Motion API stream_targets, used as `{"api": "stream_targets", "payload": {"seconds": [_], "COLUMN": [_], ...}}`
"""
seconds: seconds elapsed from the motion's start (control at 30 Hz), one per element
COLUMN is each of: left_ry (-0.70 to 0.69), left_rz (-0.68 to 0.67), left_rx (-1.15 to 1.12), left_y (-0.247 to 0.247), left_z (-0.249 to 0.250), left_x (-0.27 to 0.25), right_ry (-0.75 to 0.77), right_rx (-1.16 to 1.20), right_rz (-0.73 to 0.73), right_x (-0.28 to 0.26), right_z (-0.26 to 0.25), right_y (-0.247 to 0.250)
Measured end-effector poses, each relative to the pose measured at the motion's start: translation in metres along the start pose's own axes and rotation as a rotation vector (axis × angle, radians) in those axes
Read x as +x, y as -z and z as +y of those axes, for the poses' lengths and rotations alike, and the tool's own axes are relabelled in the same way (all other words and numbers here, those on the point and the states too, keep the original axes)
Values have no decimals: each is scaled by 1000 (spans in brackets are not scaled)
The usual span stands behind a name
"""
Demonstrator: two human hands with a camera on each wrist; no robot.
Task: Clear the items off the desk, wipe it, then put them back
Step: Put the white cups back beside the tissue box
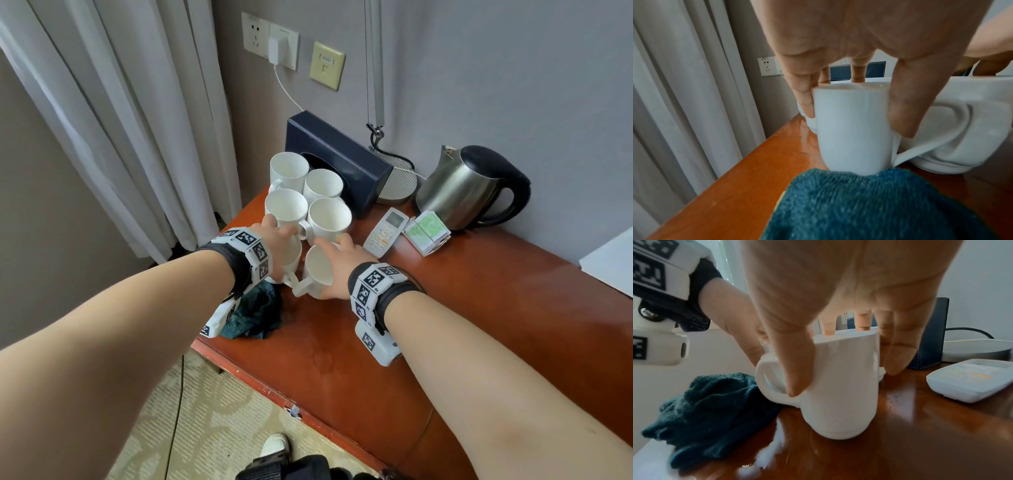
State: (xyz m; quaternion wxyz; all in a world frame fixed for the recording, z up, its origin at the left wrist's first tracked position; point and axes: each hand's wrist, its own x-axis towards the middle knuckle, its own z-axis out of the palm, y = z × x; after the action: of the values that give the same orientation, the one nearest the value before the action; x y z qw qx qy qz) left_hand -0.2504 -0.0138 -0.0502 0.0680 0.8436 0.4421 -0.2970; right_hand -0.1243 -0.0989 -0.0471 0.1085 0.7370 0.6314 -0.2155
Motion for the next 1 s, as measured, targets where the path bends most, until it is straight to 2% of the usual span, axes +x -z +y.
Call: {"api": "stream_targets", "payload": {"seconds": [0.03,0.3,0.43,0.6,0.77,1.0], "left_ry": [-1,-43,-178,-238,-207,-278], "left_rz": [-27,62,132,199,237,247], "left_rx": [5,-17,141,262,135,68], "left_y": [1,9,23,45,67,98], "left_z": [2,8,19,50,99,211], "left_x": [0,-39,-54,-80,-98,-127], "right_ry": [6,-36,-96,-166,-236,-333], "right_rx": [-14,27,10,24,35,97], "right_rz": [3,2,48,76,135,178], "right_x": [-1,-28,-51,-81,-123,-216], "right_z": [-1,24,49,83,125,219], "right_y": [0,0,12,22,26,20]}}
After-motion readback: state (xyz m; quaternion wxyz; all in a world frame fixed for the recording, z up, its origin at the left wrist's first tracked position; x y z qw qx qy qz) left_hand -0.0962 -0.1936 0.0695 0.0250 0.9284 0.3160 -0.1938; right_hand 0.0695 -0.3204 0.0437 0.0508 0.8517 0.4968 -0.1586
